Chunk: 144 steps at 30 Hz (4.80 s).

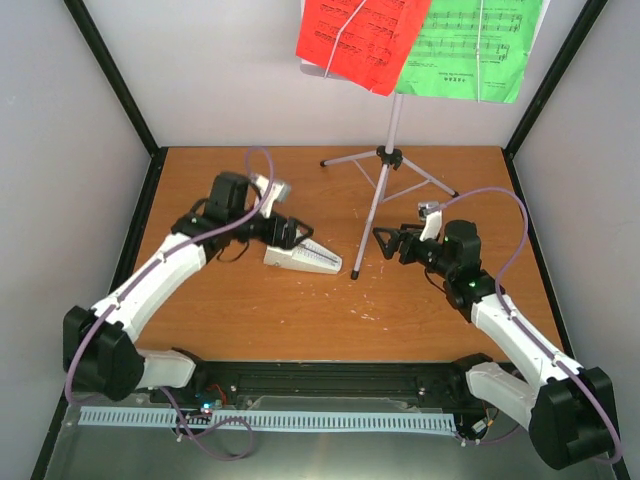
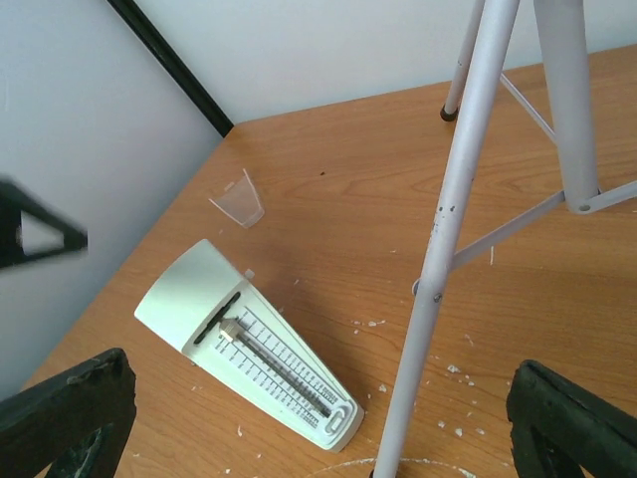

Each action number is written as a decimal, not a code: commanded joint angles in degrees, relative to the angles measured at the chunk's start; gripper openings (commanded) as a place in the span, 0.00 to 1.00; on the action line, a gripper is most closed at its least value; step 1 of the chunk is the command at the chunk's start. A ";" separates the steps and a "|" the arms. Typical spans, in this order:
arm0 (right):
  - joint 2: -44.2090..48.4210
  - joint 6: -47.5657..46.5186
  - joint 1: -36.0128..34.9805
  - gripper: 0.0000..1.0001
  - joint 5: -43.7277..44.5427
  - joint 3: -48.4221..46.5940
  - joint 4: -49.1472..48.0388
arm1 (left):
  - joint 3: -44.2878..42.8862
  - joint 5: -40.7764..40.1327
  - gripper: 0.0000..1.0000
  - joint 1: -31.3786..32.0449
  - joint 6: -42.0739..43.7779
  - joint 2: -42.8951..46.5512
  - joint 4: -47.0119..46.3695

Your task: Pack up the instrument practice props

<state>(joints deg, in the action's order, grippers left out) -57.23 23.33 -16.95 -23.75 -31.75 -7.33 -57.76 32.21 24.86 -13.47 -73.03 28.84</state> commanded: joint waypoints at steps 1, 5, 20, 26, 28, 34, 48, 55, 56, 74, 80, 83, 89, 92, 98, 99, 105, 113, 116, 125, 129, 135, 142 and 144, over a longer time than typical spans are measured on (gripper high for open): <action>1.90 -0.33 0.17 1.00 -0.10 1.01 1.21 | -11.24 -6.83 0.99 -0.59 9.74 -9.11 0.97; 3.99 0.28 0.16 1.00 -0.95 1.38 2.38 | -20.61 -6.28 0.99 -3.96 11.96 -23.33 1.91; 10.61 0.12 0.09 1.00 -0.63 5.82 4.49 | -18.44 4.35 0.99 -7.22 8.60 -32.52 5.53; 9.32 0.13 0.10 1.00 -0.78 6.01 2.91 | -9.06 8.45 1.00 -5.76 4.99 -25.40 5.47; 9.10 0.50 0.12 1.00 -0.86 6.57 2.10 | -6.40 8.57 1.00 -4.61 3.56 -23.05 5.53; 8.81 0.90 0.10 1.00 -0.54 7.95 1.15 | -0.30 13.61 0.99 1.17 -0.65 -18.98 5.30; 9.69 0.00 0.08 1.00 0.96 8.52 2.38 | -20.16 -9.38 1.00 10.18 1.92 -28.82 13.74; 12.00 -1.21 0.12 1.00 3.47 9.40 4.91 | -25.55 -14.77 0.99 15.18 2.44 -36.42 16.65; 12.12 -1.31 0.08 1.00 3.60 9.53 4.87 | -25.50 -14.98 0.99 15.47 2.49 -36.88 16.44; 12.67 -1.49 0.09 1.00 4.99 11.75 4.29 | -29.69 -20.13 0.99 20.78 2.93 -44.00 18.20; 12.41 -1.27 0.10 1.00 4.98 12.06 3.70 | -28.10 -21.82 0.84 21.46 2.73 -42.35 16.86; 12.07 -0.11 0.10 1.00 4.02 12.05 3.02 | -26.73 -22.79 0.76 21.46 2.05 -40.55 15.84; 6.80 9.24 -0.33 1.00 0.40 11.21 -0.83 | -22.31 -23.45 0.58 21.45 0.46 -35.08 11.20; 3.14 14.67 -2.15 1.00 1.78 10.47 -1.81 | -19.00 -23.87 0.54 21.46 0.09 -31.21 7.94; -6.37 20.94 -9.56 1.00 6.34 7.24 -6.18 | -12.60 -22.66 0.53 21.45 0.37 -24.92 1.49; -8.20 21.74 -10.38 1.00 6.15 6.51 -7.23 | -11.90 -22.36 0.53 21.53 0.57 -24.21 0.58; -17.03 23.06 -11.80 1.00 3.69 2.50 -12.57 | -7.44 -20.60 0.53 21.72 2.57 -20.88 -3.96; -24.76 21.54 -13.34 1.00 0.64 -2.76 -12.65 | -4.98 -20.27 0.52 21.80 3.41 -19.07 -6.26; -26.70 21.36 -14.88 1.00 0.24 -3.66 -12.47 | -4.30 -20.94 0.50 21.80 3.13 -18.26 -7.24; -31.27 23.72 -17.00 0.74 -0.61 -3.13 -16.24 | -1.87 -22.65 0.48 21.81 2.17 -15.46 -11.58; -30.44 23.09 -17.40 0.57 -0.95 -2.95 -16.14 | -2.10 -27.06 0.48 21.81 0.33 -15.33 -12.20; -27.44 23.63 -18.17 0.40 0.00 -0.70 -16.36 | -0.92 -28.57 0.48 21.81 -1.77 -14.65 -15.06; -24.78 23.54 -18.65 0.30 3.08 0.11 -14.04 | 1.14 -28.81 0.48 21.81 -1.94 -12.89 -17.35; -24.50 23.55 -18.64 0.33 2.84 -0.09 -13.92 | 2.19 -28.65 0.48 21.81 -1.51 -12.17 -18.02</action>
<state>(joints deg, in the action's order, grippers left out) -82.87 47.11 -34.48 -22.20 -32.71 -25.04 -55.79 6.68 46.61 -13.78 -88.40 17.58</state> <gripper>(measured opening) 0.408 0.723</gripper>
